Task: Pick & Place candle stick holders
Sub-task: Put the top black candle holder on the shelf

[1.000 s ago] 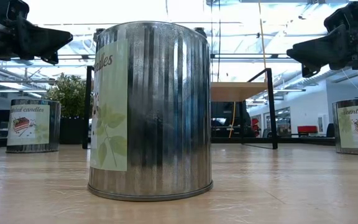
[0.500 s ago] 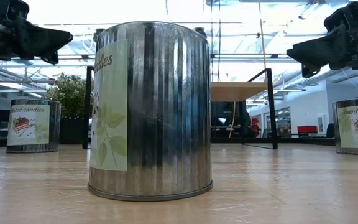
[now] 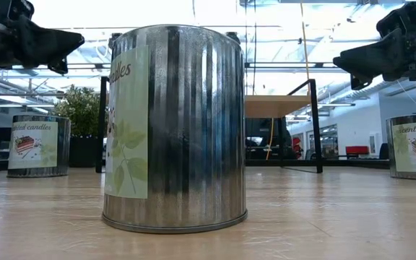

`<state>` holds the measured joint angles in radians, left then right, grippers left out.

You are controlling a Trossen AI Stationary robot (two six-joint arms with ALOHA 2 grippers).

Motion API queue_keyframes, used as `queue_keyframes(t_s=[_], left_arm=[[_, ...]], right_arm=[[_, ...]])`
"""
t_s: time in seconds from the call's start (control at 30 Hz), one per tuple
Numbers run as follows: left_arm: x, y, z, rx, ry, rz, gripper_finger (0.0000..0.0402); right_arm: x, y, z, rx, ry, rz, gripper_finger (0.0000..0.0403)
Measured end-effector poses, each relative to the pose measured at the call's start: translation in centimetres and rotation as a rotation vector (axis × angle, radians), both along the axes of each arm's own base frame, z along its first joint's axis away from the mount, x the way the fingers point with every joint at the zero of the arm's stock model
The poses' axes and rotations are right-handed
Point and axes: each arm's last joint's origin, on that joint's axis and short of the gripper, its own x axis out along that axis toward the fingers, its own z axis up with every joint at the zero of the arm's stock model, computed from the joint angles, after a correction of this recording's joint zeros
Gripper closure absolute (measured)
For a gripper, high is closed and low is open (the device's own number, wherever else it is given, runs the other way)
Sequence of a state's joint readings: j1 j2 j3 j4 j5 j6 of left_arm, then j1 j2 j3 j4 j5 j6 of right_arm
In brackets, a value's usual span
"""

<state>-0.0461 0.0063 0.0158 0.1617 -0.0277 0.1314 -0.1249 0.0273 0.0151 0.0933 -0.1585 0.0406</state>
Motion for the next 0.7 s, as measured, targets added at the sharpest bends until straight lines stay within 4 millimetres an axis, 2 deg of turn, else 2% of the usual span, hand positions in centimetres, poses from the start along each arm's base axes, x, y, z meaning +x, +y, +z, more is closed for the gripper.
queue_keyframes(t_s=[0.13,0.5,0.7], left_arm=[[0.01,0.0,-0.04,-0.081,0.006,-0.015,0.0357],[0.07,-0.09,-0.5,-0.055,0.054,-0.038,0.0356],[0.05,-0.04,-0.36,-0.033,0.038,-0.018,0.0314]], right_arm=[[0.0,0.0,-0.01,0.0,0.0,0.0,0.0312],[0.0,0.0,0.0,0.0,0.0,0.0,0.0312],[-0.06,0.01,0.62,-0.013,-0.065,-0.001,0.0312]])
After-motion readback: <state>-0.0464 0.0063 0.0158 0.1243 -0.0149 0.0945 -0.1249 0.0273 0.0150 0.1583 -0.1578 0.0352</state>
